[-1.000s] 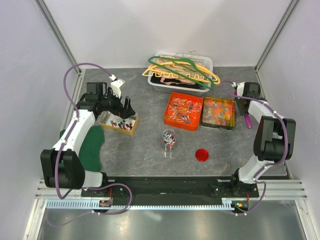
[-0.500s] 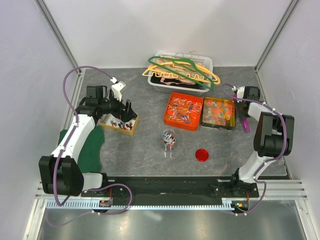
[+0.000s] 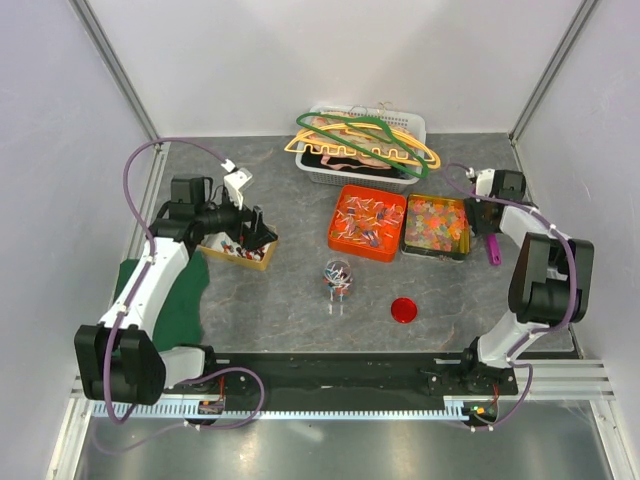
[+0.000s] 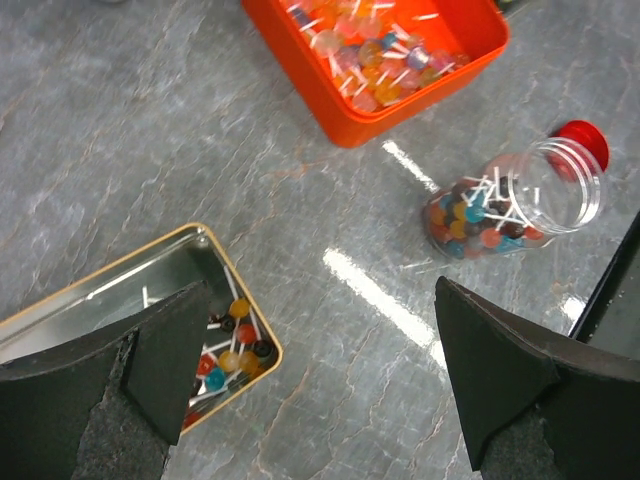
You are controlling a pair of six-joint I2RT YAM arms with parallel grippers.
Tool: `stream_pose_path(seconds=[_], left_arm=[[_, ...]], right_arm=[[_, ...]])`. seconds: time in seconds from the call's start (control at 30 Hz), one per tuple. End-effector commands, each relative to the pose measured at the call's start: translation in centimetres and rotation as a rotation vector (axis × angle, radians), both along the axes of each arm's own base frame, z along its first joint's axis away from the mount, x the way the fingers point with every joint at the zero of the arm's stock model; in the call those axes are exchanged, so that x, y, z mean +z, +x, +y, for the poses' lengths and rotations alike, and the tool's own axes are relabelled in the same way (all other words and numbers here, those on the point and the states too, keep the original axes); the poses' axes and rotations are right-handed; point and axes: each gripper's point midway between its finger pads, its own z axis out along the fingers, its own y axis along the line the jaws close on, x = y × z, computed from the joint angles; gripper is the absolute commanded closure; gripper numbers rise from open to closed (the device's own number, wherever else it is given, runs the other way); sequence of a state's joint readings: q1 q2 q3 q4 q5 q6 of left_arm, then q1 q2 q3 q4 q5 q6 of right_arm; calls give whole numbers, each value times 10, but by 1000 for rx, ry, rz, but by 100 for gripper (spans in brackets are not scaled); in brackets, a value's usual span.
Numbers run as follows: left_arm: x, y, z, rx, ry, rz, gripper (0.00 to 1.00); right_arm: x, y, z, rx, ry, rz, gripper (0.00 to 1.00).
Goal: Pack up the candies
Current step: Place the spatula at the center of the board, then pick up the bottle lid at the center of the board.
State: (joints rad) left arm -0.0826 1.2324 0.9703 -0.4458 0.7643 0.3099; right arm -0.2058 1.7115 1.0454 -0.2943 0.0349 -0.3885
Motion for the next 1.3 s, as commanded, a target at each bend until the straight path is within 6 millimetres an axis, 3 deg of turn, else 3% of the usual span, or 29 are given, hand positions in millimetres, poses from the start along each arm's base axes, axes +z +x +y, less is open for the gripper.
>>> stream_pose_path(seconds=[0.0, 0.13, 0.2, 0.23, 0.3, 0.4, 0.5, 0.63, 0.83, 0.9, 1.03, 1.27], left_arm=[[16, -11, -22, -148, -21, -129, 0], [4, -24, -53, -256, 29, -184, 0], [-7, -27, -60, -283, 50, -196, 0], [-11, -31, -67, -311, 50, -198, 0], [-21, -35, -74, -341, 56, -205, 0], [-36, -42, -86, -377, 86, -226, 0], [-50, -49, -97, -399, 109, -269, 0], [-64, -60, -114, -452, 111, -304, 0], [-77, -73, -136, -519, 87, -348, 0], [-79, -77, -138, -525, 82, -348, 0], [-80, -85, -148, -557, 79, -367, 0], [-84, -87, -145, -535, 104, -367, 0]], right_arm=[[55, 9, 11, 49, 33, -124, 30], [98, -1, 21, 88, 50, -166, 25], [131, -1, 23, 102, 41, -227, 24], [135, -10, 25, 108, 49, -206, 24], [166, -18, 35, 164, 56, -257, 24], [181, -47, 59, 281, 94, -244, 25], [177, -73, 74, 352, 91, -202, 24], [154, -107, 101, 484, 96, -107, 25], [115, -148, 119, 637, 73, 47, 27], [108, -155, 119, 661, 73, 82, 27], [88, -170, 139, 780, 68, 167, 28], [58, -171, 164, 830, 119, 259, 35]])
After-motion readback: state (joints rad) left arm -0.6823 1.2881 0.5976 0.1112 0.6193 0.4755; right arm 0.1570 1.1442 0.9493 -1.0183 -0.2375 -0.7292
